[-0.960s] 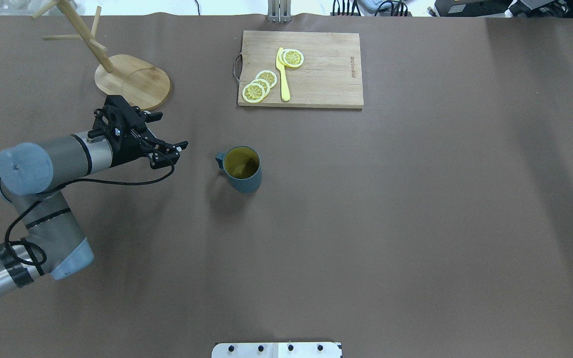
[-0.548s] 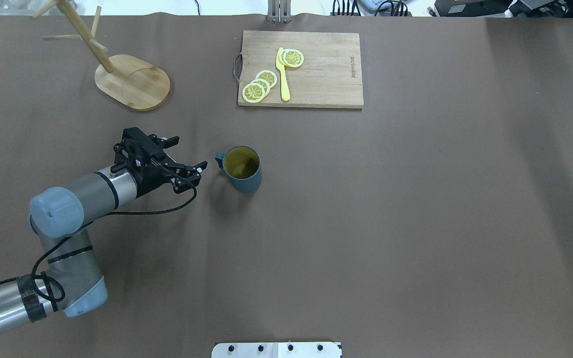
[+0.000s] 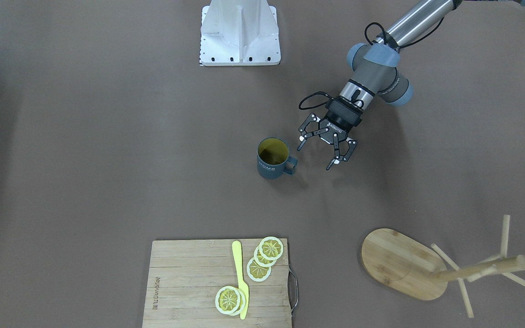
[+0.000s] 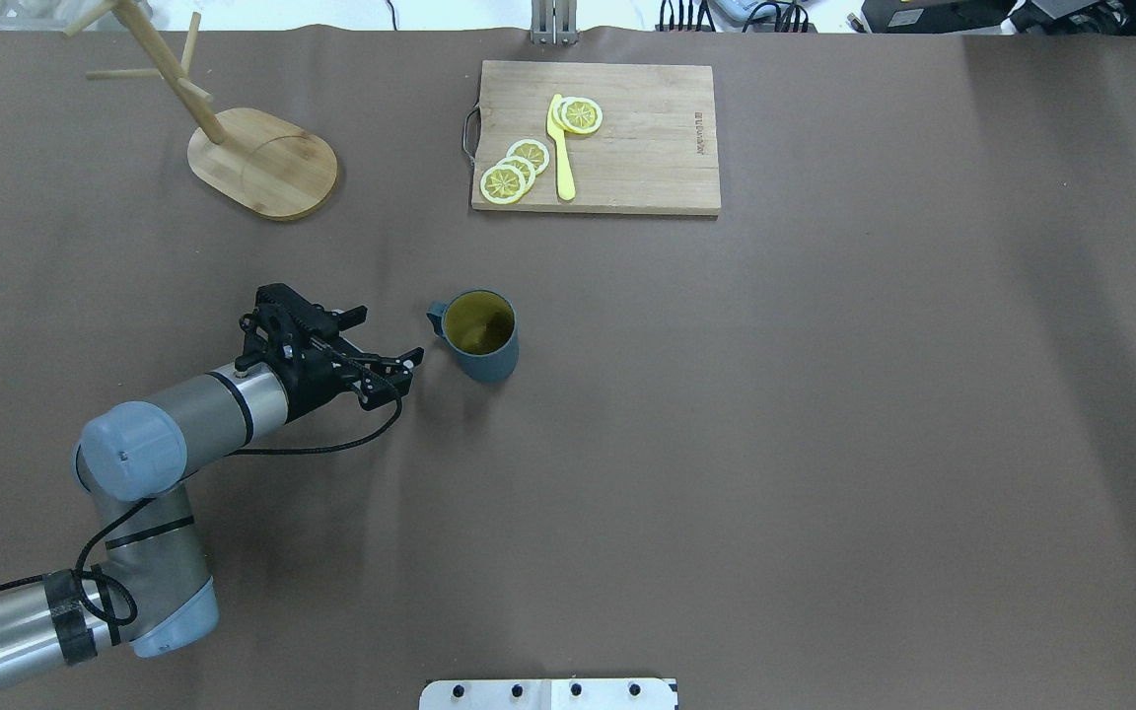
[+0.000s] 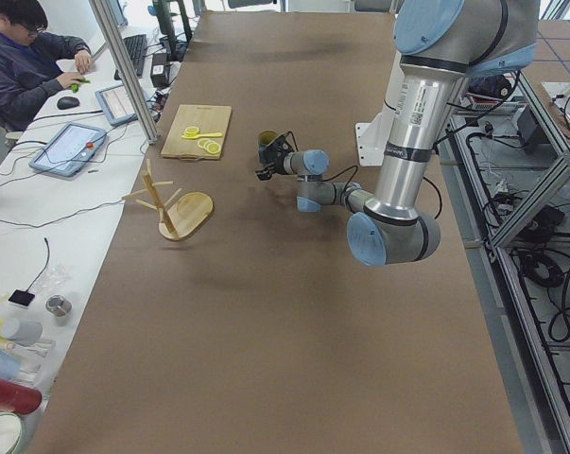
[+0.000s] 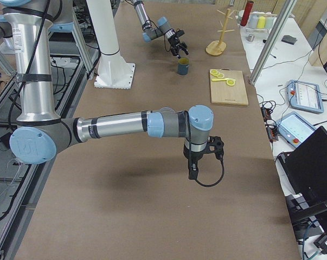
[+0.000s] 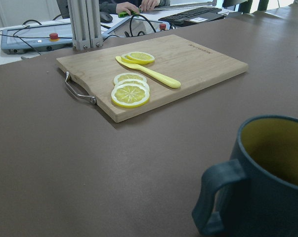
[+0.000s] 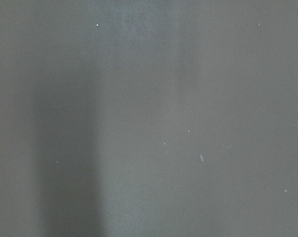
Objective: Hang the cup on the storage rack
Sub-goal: 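Close the left gripper on the blue mug's handle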
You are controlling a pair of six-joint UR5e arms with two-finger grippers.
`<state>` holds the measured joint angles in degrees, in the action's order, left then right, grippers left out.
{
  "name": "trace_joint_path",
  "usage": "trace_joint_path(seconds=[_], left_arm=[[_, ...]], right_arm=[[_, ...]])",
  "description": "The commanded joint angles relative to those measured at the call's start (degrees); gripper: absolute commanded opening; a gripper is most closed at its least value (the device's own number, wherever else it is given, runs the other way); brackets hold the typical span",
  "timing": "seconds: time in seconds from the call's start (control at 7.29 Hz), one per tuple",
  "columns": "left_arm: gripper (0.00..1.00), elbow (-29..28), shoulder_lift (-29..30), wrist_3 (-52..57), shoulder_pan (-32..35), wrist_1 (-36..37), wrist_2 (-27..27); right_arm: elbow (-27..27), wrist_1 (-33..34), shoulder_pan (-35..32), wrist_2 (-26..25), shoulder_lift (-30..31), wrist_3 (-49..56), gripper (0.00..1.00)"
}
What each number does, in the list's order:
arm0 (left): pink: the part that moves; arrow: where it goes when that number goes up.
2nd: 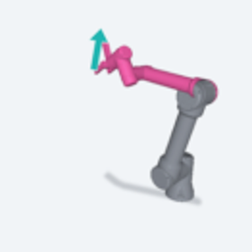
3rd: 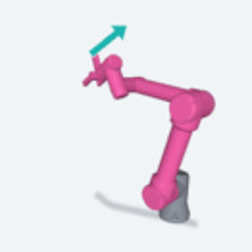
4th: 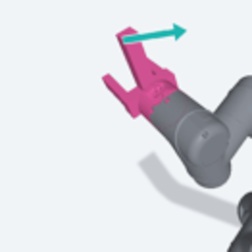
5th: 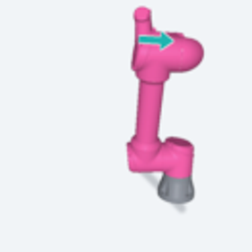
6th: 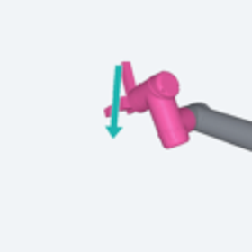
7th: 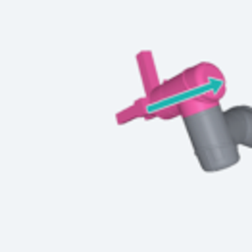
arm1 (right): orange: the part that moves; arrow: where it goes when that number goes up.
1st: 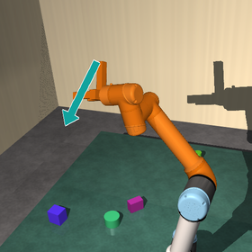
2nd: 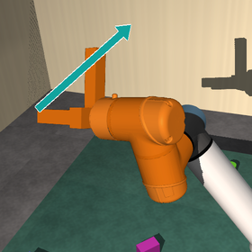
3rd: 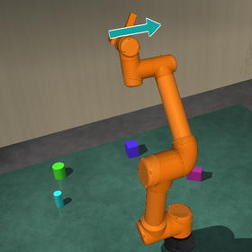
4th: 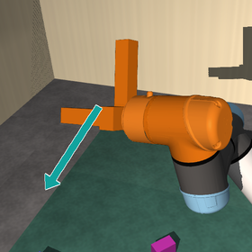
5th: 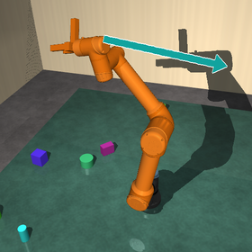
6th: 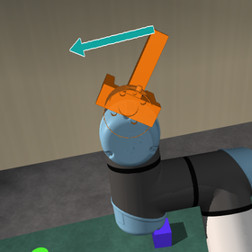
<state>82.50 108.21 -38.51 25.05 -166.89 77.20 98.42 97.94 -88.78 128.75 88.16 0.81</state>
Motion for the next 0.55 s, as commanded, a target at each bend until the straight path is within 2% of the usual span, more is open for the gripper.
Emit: trace_joint_path(seconds=[0.0,0.27,0.41], left_arm=[[0.93,-1.19,1.38,-0.60,-0.62,0.25,-0.12],[0.89,-2.17,3.32,-0.86,-0.71,0.33,-0.12],[0.82,-2.17,3.50,-0.78,-0.71,0.33,-0.12]], right_arm=[[0.02,-0.03,0.01,-0.07,-0.18,-0.10,1.00],[-0.07,-0.03,0.01,-0.08,-0.27,-0.19,1.00],[-0.16,-0.03,0.01,-0.16,-0.36,-0.19,1.00]])
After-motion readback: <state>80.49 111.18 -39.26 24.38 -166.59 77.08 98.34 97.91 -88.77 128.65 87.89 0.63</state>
